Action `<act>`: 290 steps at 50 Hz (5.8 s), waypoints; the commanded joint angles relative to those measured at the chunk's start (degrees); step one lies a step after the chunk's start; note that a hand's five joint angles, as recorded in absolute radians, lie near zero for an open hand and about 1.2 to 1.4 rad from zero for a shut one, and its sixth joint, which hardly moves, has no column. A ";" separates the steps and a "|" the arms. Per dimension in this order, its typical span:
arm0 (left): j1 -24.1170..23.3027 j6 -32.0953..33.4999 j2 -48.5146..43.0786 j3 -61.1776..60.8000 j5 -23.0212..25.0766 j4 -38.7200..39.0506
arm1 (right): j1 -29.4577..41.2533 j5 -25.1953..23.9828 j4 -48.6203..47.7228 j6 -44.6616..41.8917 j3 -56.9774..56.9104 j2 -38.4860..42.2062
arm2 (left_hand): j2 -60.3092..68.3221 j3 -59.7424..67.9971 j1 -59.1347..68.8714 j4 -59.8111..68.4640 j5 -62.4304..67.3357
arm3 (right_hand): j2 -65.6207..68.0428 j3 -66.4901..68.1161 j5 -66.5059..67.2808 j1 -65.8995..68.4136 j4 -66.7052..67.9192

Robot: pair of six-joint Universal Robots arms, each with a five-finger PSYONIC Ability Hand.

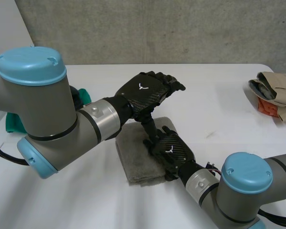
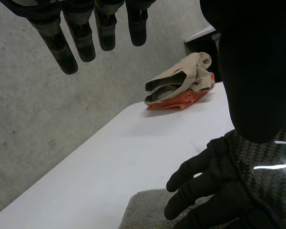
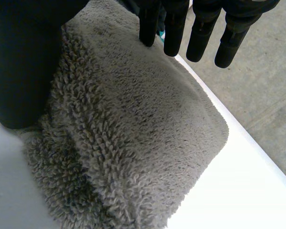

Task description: Fold the laundry.

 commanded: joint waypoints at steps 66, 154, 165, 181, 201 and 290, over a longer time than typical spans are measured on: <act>2.16 -0.23 1.16 -1.79 0.17 -0.01 | -2.17 -0.35 9.42 -0.64 -7.23 0.68 | 0.63 0.31 0.84 0.85 -0.31 | 11.20 10.44 9.61 10.67 10.31; 4.27 -1.28 2.39 -2.14 0.53 0.17 | -3.21 2.20 5.20 -0.21 -25.66 5.53 | 0.80 0.48 1.01 1.01 -0.15 | 61.61 60.84 60.02 61.07 60.71; 4.71 -4.44 6.52 -1.26 0.44 1.13 | -19.36 2.12 5.02 2.34 -40.61 1.30 | 0.80 0.48 1.01 1.01 -0.15 | 61.61 60.84 60.02 61.07 60.71; 2.16 -4.80 6.52 -1.97 0.70 1.40 | -50.76 -15.72 -2.89 20.01 -57.50 23.34 | 0.80 0.48 1.01 1.01 -0.15 | 61.61 60.84 60.02 61.07 60.71; 0.84 -4.80 6.61 -1.79 0.44 2.98 | -55.95 -17.40 -3.78 18.69 -43.27 16.08 | 0.97 0.65 1.18 1.18 0.02 | -8.39 -9.16 -9.98 -8.93 -9.29; -3.83 -0.58 -0.88 -4.76 -6.05 22.93 | -25.02 3.52 12.66 -7.67 -2.57 -21.11 | 11.08 10.75 11.29 11.29 10.13 | -8.39 -9.16 -9.98 -8.93 -9.29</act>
